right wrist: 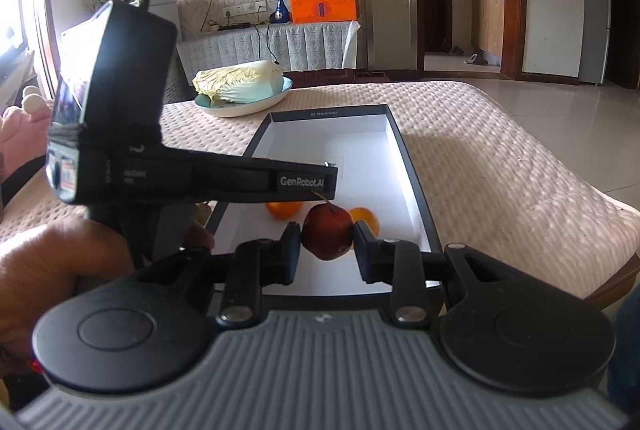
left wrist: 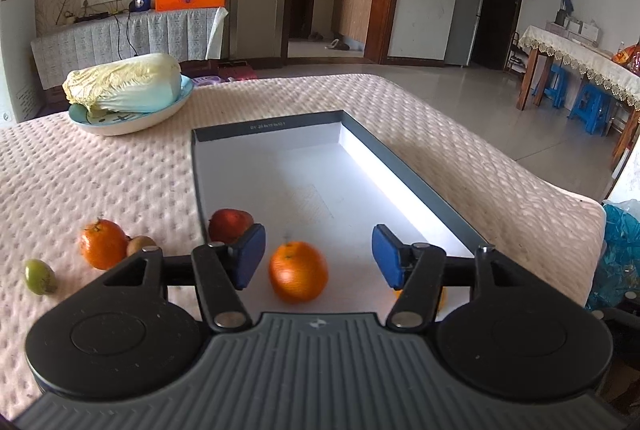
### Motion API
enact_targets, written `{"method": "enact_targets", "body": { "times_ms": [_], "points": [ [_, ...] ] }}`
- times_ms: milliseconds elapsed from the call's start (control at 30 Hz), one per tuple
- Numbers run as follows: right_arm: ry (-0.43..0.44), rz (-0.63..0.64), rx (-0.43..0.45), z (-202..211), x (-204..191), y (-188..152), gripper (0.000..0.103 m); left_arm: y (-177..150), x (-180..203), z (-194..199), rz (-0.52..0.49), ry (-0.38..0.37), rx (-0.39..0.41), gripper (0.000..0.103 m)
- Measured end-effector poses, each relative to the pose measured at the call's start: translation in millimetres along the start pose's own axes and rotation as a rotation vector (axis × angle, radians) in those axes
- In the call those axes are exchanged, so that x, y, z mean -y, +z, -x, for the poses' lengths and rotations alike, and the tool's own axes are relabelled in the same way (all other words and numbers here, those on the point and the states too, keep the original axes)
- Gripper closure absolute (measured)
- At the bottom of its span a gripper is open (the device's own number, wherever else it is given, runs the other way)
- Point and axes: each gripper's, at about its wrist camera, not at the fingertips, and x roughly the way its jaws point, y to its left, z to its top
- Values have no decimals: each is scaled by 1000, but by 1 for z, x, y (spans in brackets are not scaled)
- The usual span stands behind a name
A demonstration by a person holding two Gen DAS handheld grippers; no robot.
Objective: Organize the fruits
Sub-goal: 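Open the left tool to drop the tangerine in the box while the right tool holds the apple above it, then lower the held red apple into the gray box and open the right tool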
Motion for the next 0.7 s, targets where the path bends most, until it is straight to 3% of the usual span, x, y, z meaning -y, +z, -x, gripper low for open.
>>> {"method": "enact_targets", "body": {
  "times_ms": [467,700],
  "points": [
    [5,-2,-12,-17,-12,1,71,2,-46,36,58,41,33,38],
    [-1,-26,-33,-30,-19,1,71,-5,-65,54,37,68,26,38]
  ]
}}
